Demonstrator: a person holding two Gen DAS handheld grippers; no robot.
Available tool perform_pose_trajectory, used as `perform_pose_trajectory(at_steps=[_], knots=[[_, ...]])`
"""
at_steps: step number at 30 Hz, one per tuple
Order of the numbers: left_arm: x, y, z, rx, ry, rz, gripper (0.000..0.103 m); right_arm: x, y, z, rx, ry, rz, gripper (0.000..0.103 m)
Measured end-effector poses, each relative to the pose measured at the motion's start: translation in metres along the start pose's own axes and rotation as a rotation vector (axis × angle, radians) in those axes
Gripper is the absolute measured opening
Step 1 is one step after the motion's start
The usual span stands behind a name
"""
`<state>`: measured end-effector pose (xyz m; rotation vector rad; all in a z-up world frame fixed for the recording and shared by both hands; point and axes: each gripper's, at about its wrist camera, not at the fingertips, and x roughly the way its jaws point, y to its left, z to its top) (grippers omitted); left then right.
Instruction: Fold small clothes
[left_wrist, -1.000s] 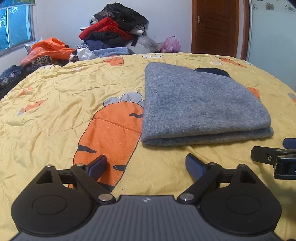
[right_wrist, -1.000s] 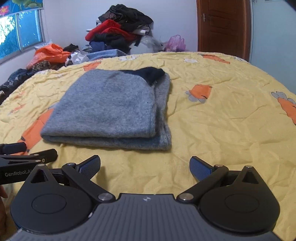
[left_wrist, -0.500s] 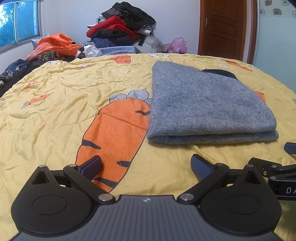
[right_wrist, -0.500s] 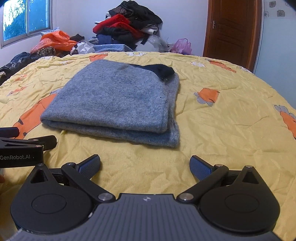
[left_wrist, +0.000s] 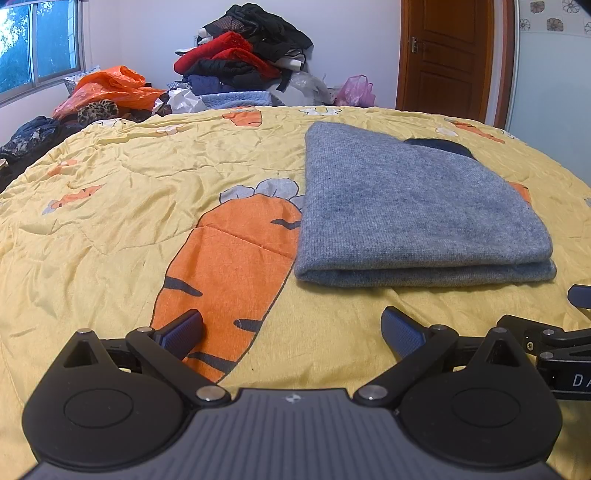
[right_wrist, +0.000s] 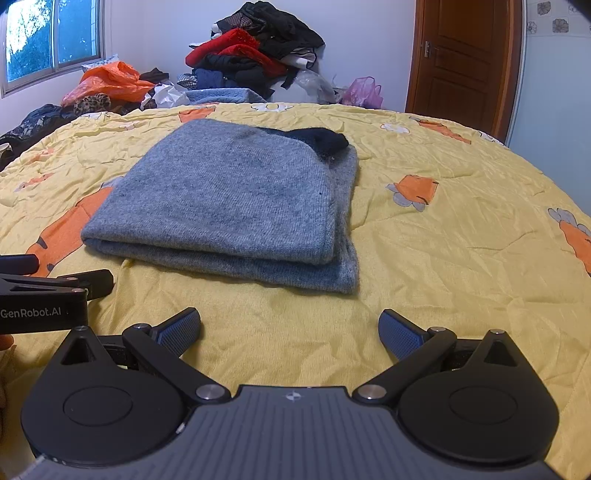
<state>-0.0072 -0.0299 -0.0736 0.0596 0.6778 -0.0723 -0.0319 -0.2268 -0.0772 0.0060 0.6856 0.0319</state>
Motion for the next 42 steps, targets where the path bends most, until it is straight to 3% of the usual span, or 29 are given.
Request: perform_pose_trajectory(at_steps=[42], knots=[[-0.0008,0.0013,-0.0011,-0.002,0.000,0.000,0.103,0.0010,0.0003,-0.0008,0.018,-0.001,-0.018,0.103]])
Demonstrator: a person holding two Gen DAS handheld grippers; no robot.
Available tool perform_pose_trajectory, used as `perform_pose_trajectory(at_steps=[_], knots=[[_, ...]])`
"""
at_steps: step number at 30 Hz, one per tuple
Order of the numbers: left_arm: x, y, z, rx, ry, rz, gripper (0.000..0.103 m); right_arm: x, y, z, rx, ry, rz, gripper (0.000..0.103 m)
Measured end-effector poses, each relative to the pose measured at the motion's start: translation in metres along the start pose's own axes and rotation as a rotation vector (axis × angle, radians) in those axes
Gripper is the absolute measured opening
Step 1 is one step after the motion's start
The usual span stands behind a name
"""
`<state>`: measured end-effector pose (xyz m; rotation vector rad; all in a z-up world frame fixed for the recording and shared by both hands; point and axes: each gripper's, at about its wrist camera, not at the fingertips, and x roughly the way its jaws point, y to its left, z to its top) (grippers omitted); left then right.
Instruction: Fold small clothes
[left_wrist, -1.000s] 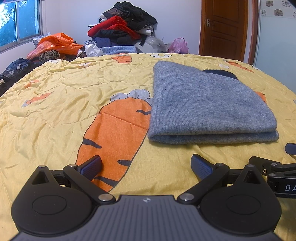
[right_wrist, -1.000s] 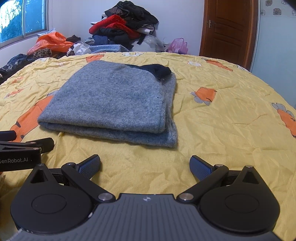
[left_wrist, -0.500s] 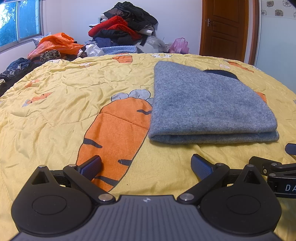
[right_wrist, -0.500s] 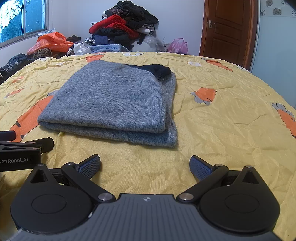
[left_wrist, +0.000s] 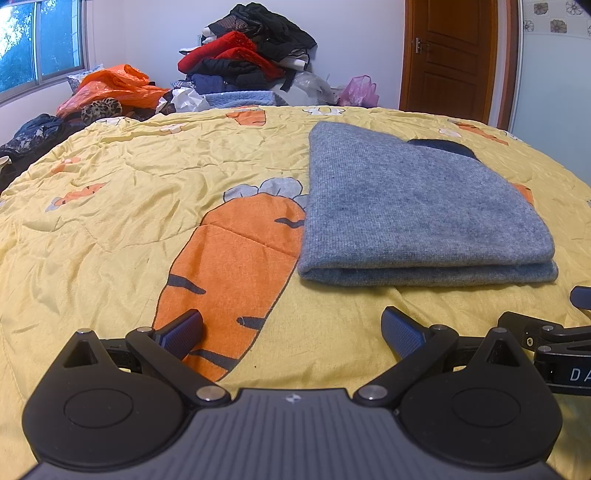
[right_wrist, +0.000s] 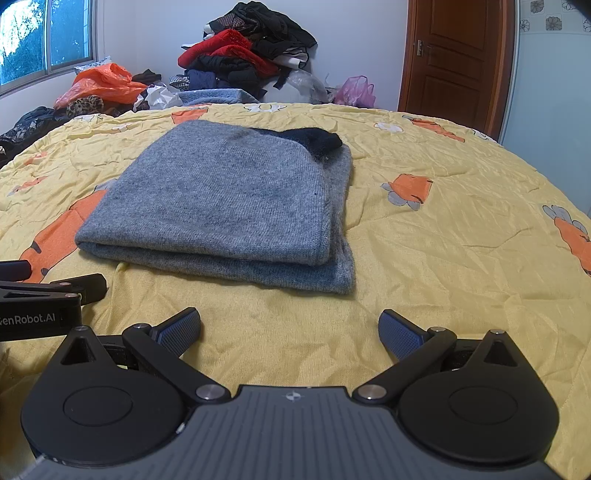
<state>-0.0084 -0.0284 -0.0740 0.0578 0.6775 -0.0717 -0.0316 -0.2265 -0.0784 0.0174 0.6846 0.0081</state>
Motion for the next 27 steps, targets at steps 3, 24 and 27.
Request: perform_pose_trajectory(at_steps=[3,24,27], knots=[[0.0000,0.0001,0.0000,0.000,0.000,0.000,0.103,0.0000,0.0000,0.0000,0.000,0.000,0.000,0.103],[0.0001,0.0001,-0.0001,0.000,0.000,0.000,0.103,0.0007,-0.0033,-0.0009,0.019,0.000,-0.027,0.103],[0.0001,0.0001,-0.0001,0.000,0.000,0.000,0.103,0.0008,-0.0031,-0.0009,0.017,0.000,-0.026,0.103]])
